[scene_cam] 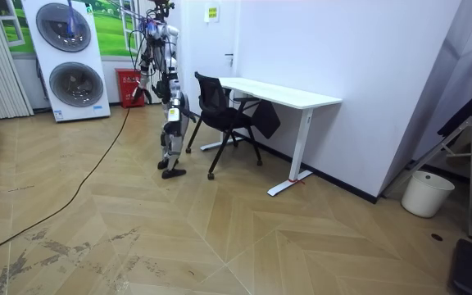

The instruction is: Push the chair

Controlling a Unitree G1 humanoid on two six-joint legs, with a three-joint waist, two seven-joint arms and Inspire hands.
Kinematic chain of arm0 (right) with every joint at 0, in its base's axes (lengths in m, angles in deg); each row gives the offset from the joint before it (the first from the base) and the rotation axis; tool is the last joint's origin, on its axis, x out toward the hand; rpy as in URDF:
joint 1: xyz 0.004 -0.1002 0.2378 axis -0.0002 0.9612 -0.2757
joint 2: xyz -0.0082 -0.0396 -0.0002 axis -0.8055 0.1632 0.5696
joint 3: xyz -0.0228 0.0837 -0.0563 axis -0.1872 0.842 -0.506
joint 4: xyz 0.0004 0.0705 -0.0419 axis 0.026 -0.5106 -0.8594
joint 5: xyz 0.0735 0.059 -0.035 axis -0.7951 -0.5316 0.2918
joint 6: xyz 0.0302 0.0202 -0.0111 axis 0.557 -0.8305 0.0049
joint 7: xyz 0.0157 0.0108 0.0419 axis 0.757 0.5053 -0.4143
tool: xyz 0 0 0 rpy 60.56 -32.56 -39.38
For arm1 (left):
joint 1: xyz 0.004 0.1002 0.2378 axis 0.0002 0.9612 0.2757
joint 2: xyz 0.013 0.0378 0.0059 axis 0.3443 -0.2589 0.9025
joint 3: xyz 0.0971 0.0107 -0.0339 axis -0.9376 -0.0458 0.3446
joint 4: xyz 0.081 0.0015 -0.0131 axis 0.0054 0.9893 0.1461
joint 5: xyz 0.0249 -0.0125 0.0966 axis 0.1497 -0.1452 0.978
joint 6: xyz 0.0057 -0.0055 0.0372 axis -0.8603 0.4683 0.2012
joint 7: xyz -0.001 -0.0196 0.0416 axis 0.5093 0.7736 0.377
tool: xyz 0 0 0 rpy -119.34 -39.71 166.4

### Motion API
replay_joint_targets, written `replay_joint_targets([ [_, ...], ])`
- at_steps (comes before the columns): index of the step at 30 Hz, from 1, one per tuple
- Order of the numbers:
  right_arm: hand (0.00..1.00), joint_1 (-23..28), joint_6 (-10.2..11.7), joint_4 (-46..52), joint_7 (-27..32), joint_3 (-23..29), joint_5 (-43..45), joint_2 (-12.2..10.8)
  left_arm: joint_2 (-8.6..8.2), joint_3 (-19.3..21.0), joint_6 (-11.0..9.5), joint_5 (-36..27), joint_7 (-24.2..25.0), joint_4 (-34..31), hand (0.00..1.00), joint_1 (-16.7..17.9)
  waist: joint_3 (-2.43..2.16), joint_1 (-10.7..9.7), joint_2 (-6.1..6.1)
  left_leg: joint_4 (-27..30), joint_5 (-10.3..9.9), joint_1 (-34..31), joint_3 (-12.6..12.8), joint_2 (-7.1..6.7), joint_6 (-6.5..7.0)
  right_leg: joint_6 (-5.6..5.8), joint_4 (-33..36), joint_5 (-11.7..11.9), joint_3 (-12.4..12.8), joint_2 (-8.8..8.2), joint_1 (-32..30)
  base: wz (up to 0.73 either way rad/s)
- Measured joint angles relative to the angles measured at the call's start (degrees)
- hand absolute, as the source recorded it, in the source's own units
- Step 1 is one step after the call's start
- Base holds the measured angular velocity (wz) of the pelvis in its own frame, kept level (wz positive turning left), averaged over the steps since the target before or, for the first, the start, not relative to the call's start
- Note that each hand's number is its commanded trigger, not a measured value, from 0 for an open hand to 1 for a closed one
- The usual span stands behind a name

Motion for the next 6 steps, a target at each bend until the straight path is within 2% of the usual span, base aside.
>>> replay_joint_targets([
  [4, 0.00, -4.6, -0.7, 0.9, -8.6, -7.3, 4.0, 0.0, 0.01, -7.5, 1.9, 3.5, 4.1, -1.4, 0.00, -4.9, 0.15, -0.1, 0.11, 0.1, 0.3, -0.4, -0.1, -0.06, 0.55, 0.14, -1.1, 0.7, 0.0, 0.18, 0.1, 0.00],
  [5, 0.00, -6.3, -0.9, 1.7, -11.1, -10.2, 5.5, 0.0, 0.09, -10.4, 1.9, 3.9, 5.4, -3.0, 0.00, -6.1, 0.63, -0.1, 0.01, 0.0, 0.4, -0.4, -0.1, -0.11, 0.61, 0.16, -1.1, 0.7, 0.0, 0.17, 0.0, 0.00],
  [6, 0.00, -7.5, -1.1, 3.1, -13.6, -12.8, 7.9, -0.1, 0.09, -12.9, 1.6, 3.8, 6.8, -4.4, 0.00, -6.7, 0.89, 0.1, -0.09, -0.5, 0.5, -0.3, 0.1, -0.20, 0.75, 0.19, -1.1, 0.7, 0.0, 0.19, -0.1, 0.00],
])
